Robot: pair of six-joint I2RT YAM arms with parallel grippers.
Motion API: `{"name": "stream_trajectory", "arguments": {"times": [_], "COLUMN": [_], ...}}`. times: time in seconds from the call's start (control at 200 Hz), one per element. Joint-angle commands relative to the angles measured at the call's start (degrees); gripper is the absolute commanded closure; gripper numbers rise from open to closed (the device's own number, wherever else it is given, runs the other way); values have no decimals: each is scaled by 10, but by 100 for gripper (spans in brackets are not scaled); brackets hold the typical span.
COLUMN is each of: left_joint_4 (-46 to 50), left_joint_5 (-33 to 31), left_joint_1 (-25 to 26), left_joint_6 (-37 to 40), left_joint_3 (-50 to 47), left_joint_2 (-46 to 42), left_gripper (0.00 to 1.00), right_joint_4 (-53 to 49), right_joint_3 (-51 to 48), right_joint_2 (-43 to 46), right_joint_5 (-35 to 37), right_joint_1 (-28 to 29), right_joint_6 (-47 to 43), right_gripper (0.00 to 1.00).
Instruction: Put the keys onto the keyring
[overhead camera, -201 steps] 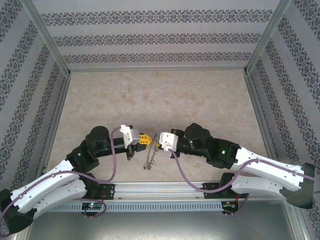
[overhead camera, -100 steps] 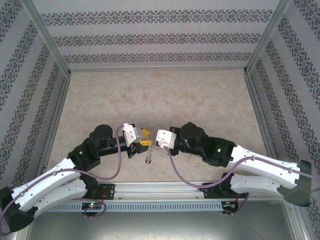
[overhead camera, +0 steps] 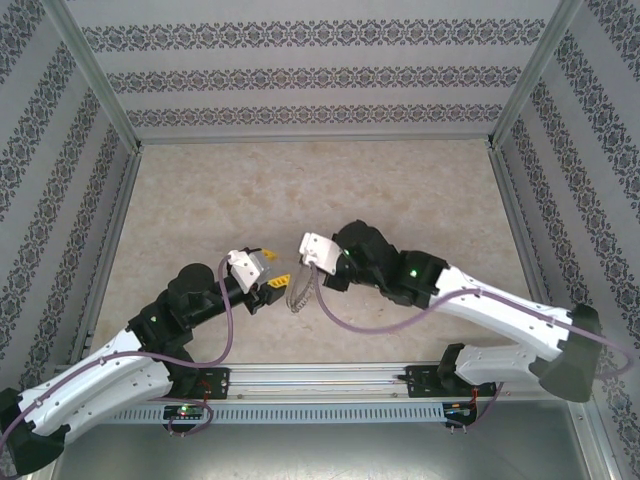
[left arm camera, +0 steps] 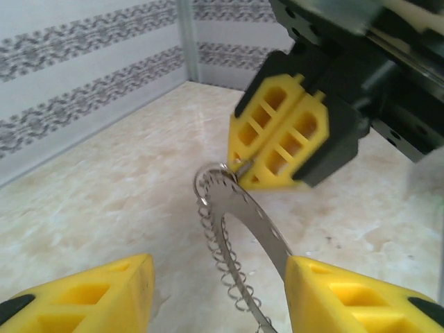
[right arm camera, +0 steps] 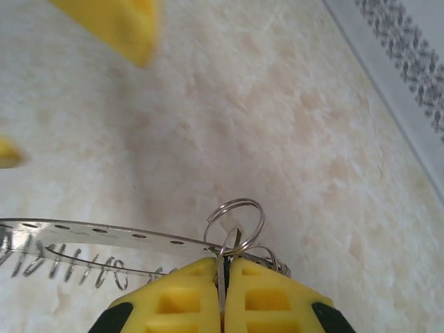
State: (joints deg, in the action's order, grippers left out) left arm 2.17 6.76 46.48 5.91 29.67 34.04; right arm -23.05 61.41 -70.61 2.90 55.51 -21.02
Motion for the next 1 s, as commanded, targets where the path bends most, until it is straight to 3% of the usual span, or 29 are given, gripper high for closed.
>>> {"name": "stream_trajectory", "arguments": {"times": [0.0, 0.32, 0.51, 0.994], "left_joint_4": [0, 13, 19, -11], "left_joint_5": [-73, -120, -140, -142], "left_joint_1": [-2, -2, -1, -2], "left_joint_6": [-17, -31, -29, -10], "left_joint_3": [-12, -43, -51, -52], "left_joint_2": [-16, -64, -79, -41], "left_gripper": [47, 46, 46, 45], "right_joint_4": [-30, -20, -31, 18], "right_joint_3": [60, 210, 282, 247], "right_joint_2": [-58, -265, -374, -422], "right_joint_5": [-40, -178, -214, -245], "right_joint_1": [-47, -152, -182, -217], "right_joint_6": [53, 107, 126, 173], "right_gripper": [100, 100, 100, 100]}}
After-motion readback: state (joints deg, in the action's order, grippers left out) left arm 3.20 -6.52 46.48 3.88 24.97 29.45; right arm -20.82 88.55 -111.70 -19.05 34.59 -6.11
